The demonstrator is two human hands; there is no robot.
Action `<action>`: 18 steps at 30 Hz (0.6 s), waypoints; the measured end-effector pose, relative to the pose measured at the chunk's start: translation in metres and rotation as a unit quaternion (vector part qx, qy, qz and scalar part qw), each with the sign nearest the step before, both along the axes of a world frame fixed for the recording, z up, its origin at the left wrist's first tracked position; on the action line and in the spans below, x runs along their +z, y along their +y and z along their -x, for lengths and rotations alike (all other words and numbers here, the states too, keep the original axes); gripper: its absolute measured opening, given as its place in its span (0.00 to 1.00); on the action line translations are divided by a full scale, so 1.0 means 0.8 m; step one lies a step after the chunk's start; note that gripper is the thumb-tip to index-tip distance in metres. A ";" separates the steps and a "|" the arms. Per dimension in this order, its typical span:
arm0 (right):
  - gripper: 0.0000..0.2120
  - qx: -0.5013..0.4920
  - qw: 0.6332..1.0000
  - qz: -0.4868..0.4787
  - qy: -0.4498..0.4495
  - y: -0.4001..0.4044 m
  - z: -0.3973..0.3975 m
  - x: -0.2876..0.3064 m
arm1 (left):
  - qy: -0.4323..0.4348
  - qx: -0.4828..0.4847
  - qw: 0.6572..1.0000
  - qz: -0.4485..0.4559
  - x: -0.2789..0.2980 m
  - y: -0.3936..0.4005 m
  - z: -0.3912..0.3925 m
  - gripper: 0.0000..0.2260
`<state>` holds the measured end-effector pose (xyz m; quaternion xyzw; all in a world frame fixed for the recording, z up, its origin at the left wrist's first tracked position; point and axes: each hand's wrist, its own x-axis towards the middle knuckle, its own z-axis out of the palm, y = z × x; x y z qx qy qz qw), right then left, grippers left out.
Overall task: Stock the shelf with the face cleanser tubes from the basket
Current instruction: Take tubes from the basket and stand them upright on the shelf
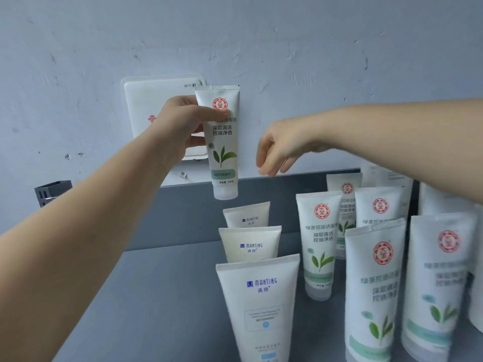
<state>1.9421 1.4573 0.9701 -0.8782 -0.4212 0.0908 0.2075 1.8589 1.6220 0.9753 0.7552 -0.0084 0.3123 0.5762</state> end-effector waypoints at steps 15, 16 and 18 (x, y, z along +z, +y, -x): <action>0.04 -0.055 0.981 -0.182 -0.037 -0.079 -0.054 0.038 | 0.076 -0.080 0.989 -0.101 -0.017 -0.097 -0.090 0.07; 0.04 -0.053 0.986 -0.157 -0.030 -0.080 -0.057 0.034 | 0.100 -0.079 0.984 -0.124 -0.020 -0.096 -0.093 0.08; 0.06 -0.043 0.993 -0.106 -0.027 -0.080 -0.062 0.020 | 0.161 -0.069 0.964 -0.201 -0.025 -0.093 -0.097 0.11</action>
